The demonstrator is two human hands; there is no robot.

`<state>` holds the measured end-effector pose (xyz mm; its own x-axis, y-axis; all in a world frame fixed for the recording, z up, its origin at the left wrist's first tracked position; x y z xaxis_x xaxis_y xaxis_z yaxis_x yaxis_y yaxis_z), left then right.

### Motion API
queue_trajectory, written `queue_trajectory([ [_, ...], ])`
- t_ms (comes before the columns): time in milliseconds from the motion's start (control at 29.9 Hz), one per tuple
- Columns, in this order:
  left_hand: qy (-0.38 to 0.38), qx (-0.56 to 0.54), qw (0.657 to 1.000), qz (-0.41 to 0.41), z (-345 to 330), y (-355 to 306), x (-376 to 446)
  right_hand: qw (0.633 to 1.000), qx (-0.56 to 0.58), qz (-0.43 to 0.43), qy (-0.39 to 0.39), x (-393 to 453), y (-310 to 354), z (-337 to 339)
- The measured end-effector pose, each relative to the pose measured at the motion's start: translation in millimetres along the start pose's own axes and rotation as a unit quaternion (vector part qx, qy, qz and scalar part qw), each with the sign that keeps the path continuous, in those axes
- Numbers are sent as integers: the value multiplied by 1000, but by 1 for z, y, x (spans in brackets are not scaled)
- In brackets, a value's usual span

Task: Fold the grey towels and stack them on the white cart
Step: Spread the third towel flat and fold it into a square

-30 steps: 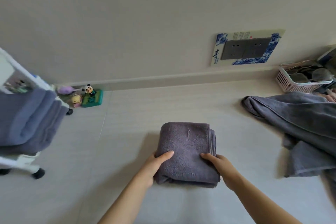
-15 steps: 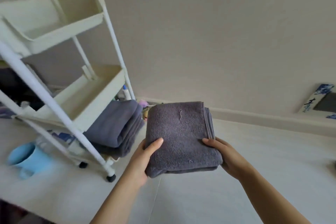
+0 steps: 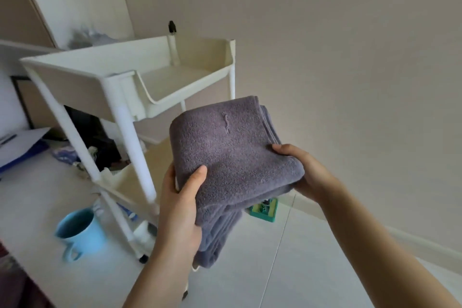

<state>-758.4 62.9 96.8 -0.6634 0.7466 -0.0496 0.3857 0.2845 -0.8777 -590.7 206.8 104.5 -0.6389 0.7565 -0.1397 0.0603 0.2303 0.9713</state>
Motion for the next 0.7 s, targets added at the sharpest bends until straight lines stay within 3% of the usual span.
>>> queue_trajectory([
  [167,-79,-58,994,-52,4,-12,19,998,-53,32,13,44,46,-26],
  [334,-150,-104,978,-99,-3,-20,27,986,-164,1,18,60,54,-28],
  [568,-302,109,935,-151,16,-32,45,976,-148,157,-24,100,49,-66],
  [701,-313,248,905,-147,16,-41,57,946,-246,206,-45,121,37,-78],
])
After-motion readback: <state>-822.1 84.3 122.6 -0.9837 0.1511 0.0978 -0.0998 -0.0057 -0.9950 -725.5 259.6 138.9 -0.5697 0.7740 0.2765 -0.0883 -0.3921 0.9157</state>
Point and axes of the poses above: each hand's wrist, its own x-axis towards the middle knuckle, its own z-axis out of the back of the hand, y = z × x, the point moved 6 cm from there along x, towards the middle knuckle
